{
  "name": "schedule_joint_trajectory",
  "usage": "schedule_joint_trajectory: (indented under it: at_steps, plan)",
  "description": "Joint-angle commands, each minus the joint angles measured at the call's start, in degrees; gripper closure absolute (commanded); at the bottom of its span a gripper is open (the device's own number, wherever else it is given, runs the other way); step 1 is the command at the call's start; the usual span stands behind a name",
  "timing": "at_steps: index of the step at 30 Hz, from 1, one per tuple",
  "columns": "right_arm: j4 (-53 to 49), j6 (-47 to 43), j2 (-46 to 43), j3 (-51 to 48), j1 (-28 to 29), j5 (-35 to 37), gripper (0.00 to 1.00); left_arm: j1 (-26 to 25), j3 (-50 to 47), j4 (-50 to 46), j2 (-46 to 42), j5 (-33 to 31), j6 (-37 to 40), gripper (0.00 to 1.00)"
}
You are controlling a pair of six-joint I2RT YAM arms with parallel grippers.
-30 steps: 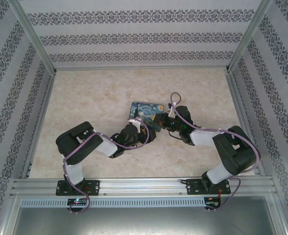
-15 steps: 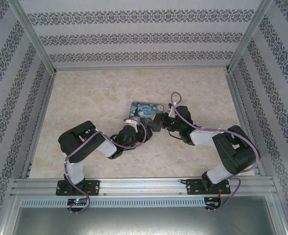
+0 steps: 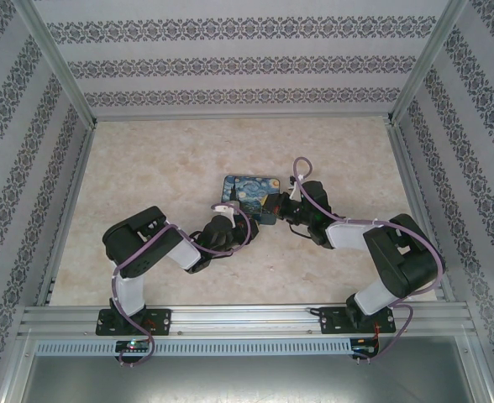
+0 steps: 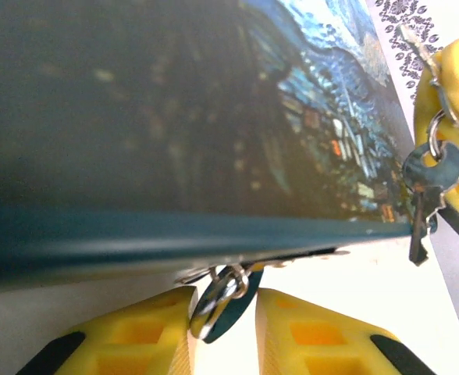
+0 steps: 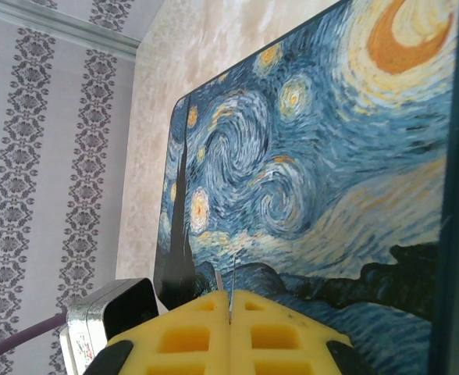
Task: Unlock a padlock with a key
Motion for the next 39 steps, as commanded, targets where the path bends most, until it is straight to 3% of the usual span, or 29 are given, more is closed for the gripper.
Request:
schedule_joint_trajectory:
  at_steps: [1,11,18,22,31,39]
  plan:
    - [0.6,0.1,0.6,-0.2,-0.3,-0.6,1.00,0.5,-0.3,2.8,0.5,-0.2,-1.3,0.77]
    - [0.6,0.4,0.4,-0.2,-0.4,-0.8,1.00,0.5,-0.2,2.9,0.0,-0.6,-2.4,0.84]
    - [0.3,1.0,-1.5,0.4,-0.8,-2.1,1.00,1.0,1.0,1.5,-0.5,1.2,-4.3,1.00]
    - [-1.1,1.2,-6.1,0.3,-1.0,-3.1,1.00,1.2,1.5,-0.5,-1.9,2.8,-5.7,1.00]
    - [-6.3,1.8,-21.3,-9.4,-0.9,-3.2,1.00,3.5,3.8,-7.1,-5.6,11.5,-8.4,1.00]
    - [-5.0,2.3,-26.2,-20.3,-0.5,-2.8,1.00,5.6,5.4,-9.7,-8.2,20.3,-8.8,1.00]
